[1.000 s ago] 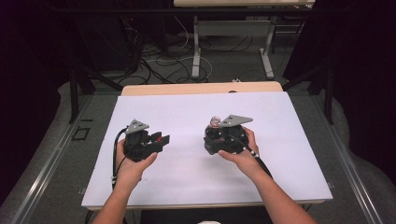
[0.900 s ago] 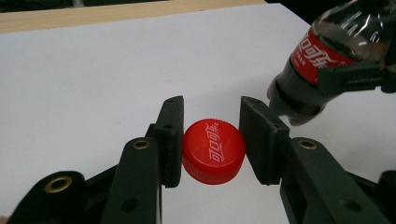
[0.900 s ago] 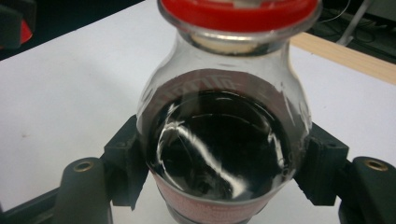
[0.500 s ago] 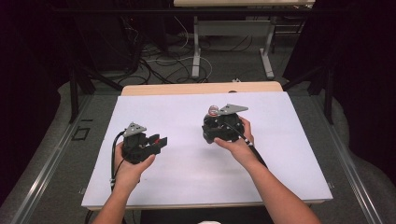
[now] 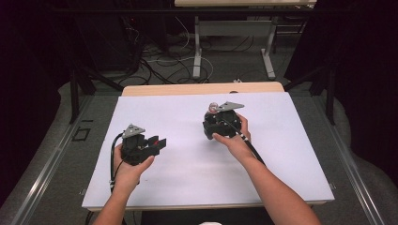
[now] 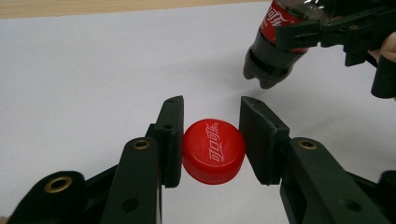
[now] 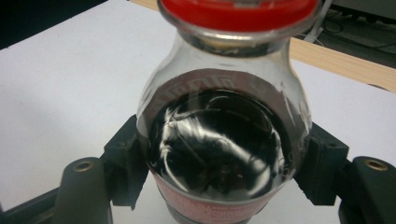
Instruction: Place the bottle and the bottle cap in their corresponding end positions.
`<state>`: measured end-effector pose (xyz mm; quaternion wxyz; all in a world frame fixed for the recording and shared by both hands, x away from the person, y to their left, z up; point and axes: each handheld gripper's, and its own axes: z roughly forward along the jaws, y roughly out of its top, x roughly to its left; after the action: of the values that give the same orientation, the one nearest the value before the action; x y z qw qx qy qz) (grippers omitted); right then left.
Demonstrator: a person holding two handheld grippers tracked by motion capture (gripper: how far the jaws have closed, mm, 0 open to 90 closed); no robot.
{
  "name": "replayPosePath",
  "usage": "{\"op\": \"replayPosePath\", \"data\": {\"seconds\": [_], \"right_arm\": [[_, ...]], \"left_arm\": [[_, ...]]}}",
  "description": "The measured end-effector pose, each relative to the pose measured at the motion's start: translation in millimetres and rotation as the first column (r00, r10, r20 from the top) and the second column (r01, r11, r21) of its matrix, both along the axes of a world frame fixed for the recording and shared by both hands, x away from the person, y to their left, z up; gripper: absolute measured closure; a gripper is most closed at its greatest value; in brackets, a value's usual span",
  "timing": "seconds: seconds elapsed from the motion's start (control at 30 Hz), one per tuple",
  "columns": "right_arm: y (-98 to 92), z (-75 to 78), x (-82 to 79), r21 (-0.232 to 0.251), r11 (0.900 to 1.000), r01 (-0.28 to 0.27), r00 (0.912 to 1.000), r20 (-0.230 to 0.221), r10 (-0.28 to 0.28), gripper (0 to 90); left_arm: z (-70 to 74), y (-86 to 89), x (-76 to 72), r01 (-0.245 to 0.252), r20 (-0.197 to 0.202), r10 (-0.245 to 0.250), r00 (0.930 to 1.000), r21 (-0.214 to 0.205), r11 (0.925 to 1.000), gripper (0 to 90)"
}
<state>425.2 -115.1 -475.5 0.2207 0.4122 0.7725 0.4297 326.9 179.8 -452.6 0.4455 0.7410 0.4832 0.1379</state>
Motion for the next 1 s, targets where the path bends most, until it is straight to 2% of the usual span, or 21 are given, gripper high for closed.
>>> {"op": "replayPosePath", "data": {"seconds": [0.27,0.43,0.47,0.53,0.7,0.83,1.0], "right_arm": [[5.6,-9.8,10.2,-0.003,0.9999,0.014,0.9999,0.010,-0.014,30.0],[2.6,-12.8,20.4,0.010,0.9990,0.043,0.9991,-0.002,-0.043,30.0],[1.8,-13.8,22.0,0.007,0.9989,0.046,0.9989,-0.002,-0.046,30.0],[0.4,-16.1,25.0,0.005,0.9983,0.059,0.9981,-0.016,-0.059,30.0],[-0.2,-21.5,30.9,0.001,0.9977,0.068,0.9974,-0.023,-0.068,30.0],[2.0,-25.0,33.2,-0.005,0.9980,0.063,0.9978,-0.021,-0.064,30.0],[5.4,-29.8,36.1,-0.013,0.9980,0.062,0.9977,-0.028,-0.062,30.0]], "left_arm": [[-1.8,1.2,0.6,-0.005,0.000,0.005,1.0000,-0.005,1.0000,61.9],[-5.0,1.5,1.4,-0.021,0.005,0.021,0.9998,-0.015,0.9997,61.9],[-5.1,2.6,1.7,-0.009,-0.010,0.009,0.9999,-0.011,0.9999,61.9],[-7.8,2.3,2.8,-0.020,0.003,0.020,0.9998,-0.007,0.9998,61.9],[-13.1,1.7,4.8,-0.012,-0.026,0.012,0.9996,-0.009,0.9999,61.9],[-20.2,-2.9,6.4,-0.020,-0.031,0.020,0.9993,-0.008,0.9998,61.9],[-22.5,-4.6,7.1,-0.019,-0.035,0.019,0.9992,-0.004,0.9998,61.9]]}}
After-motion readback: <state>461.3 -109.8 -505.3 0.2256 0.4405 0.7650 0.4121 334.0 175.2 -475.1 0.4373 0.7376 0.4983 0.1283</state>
